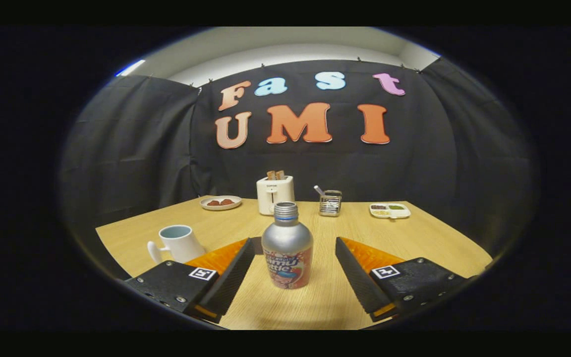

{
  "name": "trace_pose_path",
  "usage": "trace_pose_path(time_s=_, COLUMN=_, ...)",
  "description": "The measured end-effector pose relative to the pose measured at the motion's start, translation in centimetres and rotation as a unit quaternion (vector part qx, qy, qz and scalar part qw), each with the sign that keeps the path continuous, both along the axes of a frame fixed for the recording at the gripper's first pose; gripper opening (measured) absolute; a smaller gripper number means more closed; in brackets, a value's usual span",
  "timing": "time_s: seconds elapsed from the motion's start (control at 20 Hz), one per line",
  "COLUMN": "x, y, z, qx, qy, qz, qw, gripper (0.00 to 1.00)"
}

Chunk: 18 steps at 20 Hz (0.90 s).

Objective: Take the bottle from table, then pour the juice into the cup, finally place the bottle on the coaster

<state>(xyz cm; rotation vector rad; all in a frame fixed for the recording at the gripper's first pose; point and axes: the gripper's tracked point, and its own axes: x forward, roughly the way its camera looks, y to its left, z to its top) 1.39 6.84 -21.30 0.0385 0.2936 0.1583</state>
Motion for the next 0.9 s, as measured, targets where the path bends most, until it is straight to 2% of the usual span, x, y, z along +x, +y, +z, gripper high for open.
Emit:
trace_pose_path(time_s=0.3, x=0.8, y=1.3, z=-3.1, qx=-0.001, qy=0.025, qz=0.007, qw=1.000, gripper=0.98)
trace_pose_path(time_s=0.65, x=2.1, y=1.7, z=-6.3, qx=0.004, qy=0.059, qz=-0.008, qw=0.998, gripper=0.98)
trace_pose_path(time_s=0.75, x=2.4, y=1.7, z=-6.8, qx=0.015, qy=0.067, qz=-0.016, qw=0.998, gripper=0.95)
trace_pose_path(time_s=0.9, x=2.6, y=1.7, z=-6.8, qx=0.022, qy=0.074, qz=-0.021, qw=0.997, gripper=0.81)
